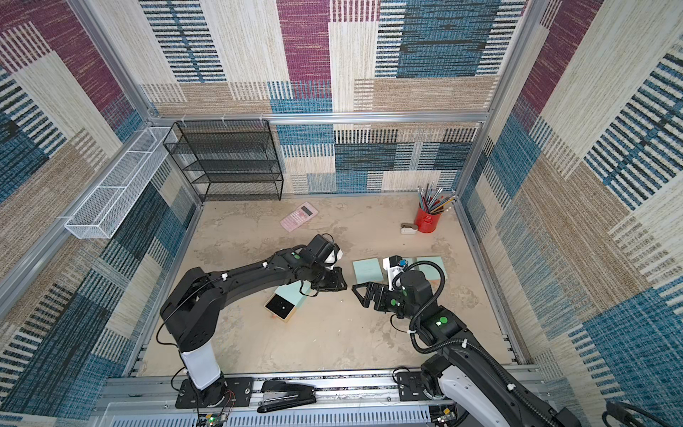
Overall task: Take out the earrings from the drawer-style jewelry box
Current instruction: Place the earring at the center of the board, then pick up the earring from the drawer.
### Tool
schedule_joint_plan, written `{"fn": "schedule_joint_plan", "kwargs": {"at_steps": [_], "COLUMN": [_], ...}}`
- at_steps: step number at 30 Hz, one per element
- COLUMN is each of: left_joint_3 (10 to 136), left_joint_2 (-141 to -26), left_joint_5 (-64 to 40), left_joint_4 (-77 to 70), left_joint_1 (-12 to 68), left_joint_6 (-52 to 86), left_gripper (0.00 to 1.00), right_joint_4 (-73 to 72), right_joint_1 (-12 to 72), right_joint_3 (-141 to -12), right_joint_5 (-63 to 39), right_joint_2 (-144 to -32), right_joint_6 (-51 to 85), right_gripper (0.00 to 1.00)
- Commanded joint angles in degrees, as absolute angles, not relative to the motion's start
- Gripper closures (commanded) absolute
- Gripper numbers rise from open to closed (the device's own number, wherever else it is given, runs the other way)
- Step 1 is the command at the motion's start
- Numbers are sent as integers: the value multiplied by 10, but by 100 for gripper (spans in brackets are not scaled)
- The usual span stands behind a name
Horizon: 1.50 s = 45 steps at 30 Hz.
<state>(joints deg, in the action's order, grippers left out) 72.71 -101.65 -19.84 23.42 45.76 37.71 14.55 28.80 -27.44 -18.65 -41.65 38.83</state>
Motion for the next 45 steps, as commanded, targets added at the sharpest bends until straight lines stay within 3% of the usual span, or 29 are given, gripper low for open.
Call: {"fn": "schedule_joint_plan", "kwargs": {"at_steps": [1, 7, 13, 17, 29, 45], "left_joint_3": [694, 576, 493, 470, 482, 485], "left_joint_2": [-954, -777, -668, -694, -803, -856], "left_joint_5": [-173, -64, -37, -60, -37, -18], "left_joint_4": [264, 329, 395, 406, 371, 351], "left_joint_1": [457, 442, 391, 355, 353, 353], "left_joint_6": [376, 361, 339, 329, 316, 314], "left_gripper": [76, 68, 67, 71, 76, 78], "right_joint_4": [152, 134, 62, 29, 57, 41], "right_joint_1": [288, 328, 405, 408, 410, 409], "right_joint_3": [-294, -326, -337, -334, -325, -310], "right_joint_5": [-155, -138, -132, -148, -142, -146], "right_joint_2": [-423, -457, -534, -554, -526, -537], "right_joint_6": [373, 351, 361, 372, 390, 392], "right_gripper": [1, 1, 1, 1, 1, 1]}}
